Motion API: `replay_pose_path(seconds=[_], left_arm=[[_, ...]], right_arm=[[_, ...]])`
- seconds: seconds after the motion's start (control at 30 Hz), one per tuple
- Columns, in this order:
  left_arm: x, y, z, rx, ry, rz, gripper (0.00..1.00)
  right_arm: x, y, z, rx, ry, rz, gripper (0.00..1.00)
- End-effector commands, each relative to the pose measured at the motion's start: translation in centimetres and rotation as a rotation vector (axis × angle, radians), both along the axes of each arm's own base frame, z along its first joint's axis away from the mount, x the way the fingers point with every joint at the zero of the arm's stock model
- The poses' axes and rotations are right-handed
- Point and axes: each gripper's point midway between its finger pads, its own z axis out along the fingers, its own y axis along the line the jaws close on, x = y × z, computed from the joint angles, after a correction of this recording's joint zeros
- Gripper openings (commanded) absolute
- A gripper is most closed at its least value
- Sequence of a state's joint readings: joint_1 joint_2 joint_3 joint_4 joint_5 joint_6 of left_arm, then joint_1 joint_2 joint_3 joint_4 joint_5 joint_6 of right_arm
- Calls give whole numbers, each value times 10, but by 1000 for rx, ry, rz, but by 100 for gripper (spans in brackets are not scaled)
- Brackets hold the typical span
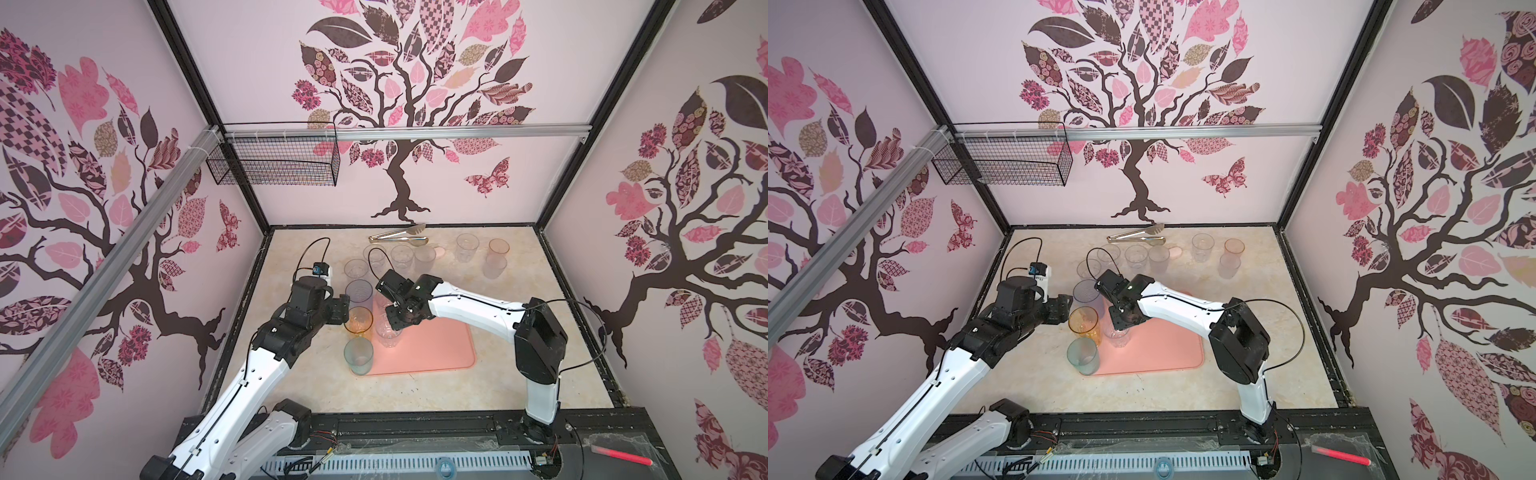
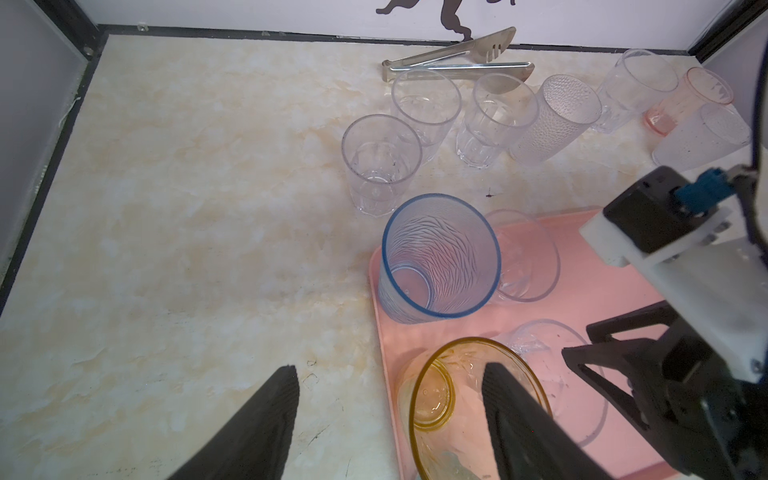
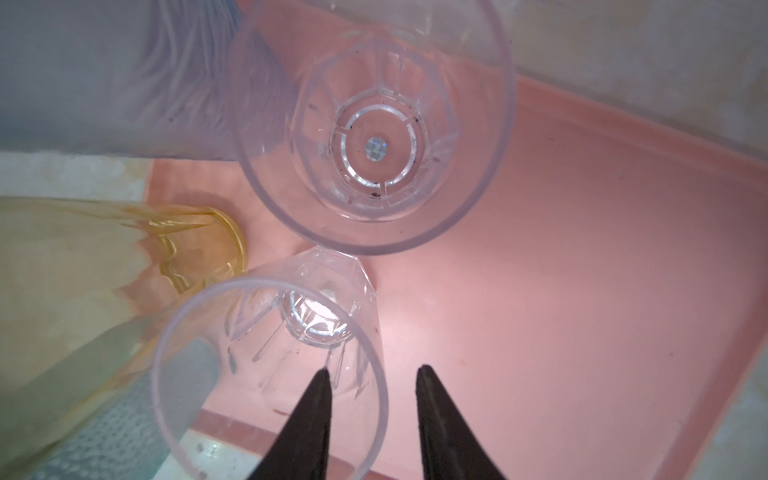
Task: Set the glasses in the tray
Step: 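Lower the clear glass onto the tray and open the right gripper, then reach the right gripper to another clear faceted glass near the tongs and grasp it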
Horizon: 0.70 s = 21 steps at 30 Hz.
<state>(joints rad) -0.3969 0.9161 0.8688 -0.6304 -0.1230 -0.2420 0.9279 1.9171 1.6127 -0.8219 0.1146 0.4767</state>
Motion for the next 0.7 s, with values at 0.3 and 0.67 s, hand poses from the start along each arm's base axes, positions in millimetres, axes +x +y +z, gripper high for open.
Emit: replay_pose_path(seconds=[0.3,0.67], left_arm=[[22,1,27,-109,-57,38,74],[49,15,-11,-7,-25,109,75]], right_arm=[[98,-38,84,191,-201,-143,50],[187,-10,58,175,-312,-185,47]])
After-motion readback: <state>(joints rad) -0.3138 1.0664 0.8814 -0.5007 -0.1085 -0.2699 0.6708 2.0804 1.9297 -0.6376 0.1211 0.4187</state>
